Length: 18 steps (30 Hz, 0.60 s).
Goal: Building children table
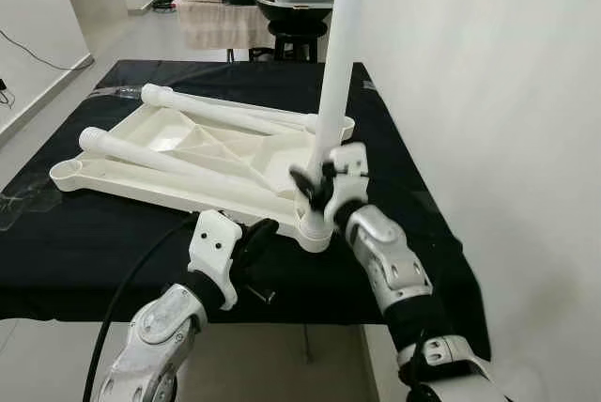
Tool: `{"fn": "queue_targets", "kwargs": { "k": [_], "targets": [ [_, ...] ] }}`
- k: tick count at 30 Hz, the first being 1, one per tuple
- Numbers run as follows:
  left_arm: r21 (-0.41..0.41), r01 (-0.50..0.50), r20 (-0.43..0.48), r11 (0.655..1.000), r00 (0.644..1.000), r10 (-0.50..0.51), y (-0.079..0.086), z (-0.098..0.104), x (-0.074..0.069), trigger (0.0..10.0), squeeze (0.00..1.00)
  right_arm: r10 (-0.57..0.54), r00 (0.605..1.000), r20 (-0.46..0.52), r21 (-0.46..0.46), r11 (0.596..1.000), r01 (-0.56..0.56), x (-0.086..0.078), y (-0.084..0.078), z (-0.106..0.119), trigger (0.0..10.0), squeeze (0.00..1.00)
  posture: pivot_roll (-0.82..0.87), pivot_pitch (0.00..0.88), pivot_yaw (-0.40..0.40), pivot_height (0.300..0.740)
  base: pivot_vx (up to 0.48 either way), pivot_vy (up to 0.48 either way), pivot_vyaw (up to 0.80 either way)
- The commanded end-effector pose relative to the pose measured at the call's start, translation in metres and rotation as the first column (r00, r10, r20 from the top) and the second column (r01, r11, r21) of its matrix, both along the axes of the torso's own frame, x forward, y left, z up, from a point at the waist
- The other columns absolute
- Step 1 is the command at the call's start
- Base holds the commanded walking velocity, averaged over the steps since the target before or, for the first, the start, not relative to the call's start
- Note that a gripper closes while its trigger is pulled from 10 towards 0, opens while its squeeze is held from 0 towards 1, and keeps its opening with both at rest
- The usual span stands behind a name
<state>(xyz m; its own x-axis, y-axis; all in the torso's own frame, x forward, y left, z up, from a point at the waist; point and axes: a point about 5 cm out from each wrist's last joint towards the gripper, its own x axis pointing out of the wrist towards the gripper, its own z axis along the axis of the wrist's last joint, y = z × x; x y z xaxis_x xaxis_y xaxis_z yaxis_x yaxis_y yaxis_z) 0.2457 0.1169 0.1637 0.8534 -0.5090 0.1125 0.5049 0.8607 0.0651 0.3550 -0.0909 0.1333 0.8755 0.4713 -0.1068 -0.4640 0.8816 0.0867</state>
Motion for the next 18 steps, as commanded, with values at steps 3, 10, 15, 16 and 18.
{"fn": "queue_targets", "kwargs": {
  "k": [3, 10, 15, 16, 18],
  "targets": [
    [0.005, 0.011, -0.012, 1.0, 1.0, -0.011, -0.002, -0.003, 0.0, 10.0, 0.0, 0.104, 0.993, 0.061, 0.053, 0.993, -0.107, 0.007, -0.005, 0.023, 10.0, 0.85, 0.04, 0.046, -0.043, 0.74, 0.0, 0.0, 0.0],
    [0.003, -0.01, -0.004, 1.0, 1.0, 0.01, 0.001, -0.001, 0.002, 10.0, 0.0, 0.396, 0.913, 0.095, -0.008, 0.918, -0.397, 0.015, -0.027, 0.042, 10.0, 0.0, 0.06, 0.039, -0.048, 0.74, 0.0, 0.0, 0.0],
    [0.009, -0.011, -0.003, 1.0, 1.0, 0.011, 0.002, -0.001, 0.002, 10.0, 0.0, 0.516, 0.853, 0.079, 0.019, 0.855, -0.519, 0.017, -0.035, 0.049, 10.0, 0.0, 0.07, 0.037, -0.048, 0.74, 0.0, 0.0, 0.0],
    [0.009, -0.011, -0.003, 1.0, 1.0, 0.011, 0.002, -0.001, 0.002, 10.0, 0.0, 0.516, 0.853, 0.079, 0.019, 0.855, -0.519, 0.017, -0.035, 0.049, 10.0, 0.0, 0.07, 0.037, -0.048, 0.74, 0.0, 0.0, 0.0],
    [0.013, -0.015, -0.002, 1.0, 1.0, 0.015, 0.003, -0.001, 0.001, 10.0, 0.0, 0.517, 0.852, 0.089, 0.058, 0.851, -0.522, 0.022, -0.043, 0.056, 9.9, 0.0, 0.08, 0.04, -0.048, 0.74, 0.0, 0.0, 0.0]
  ]
}}
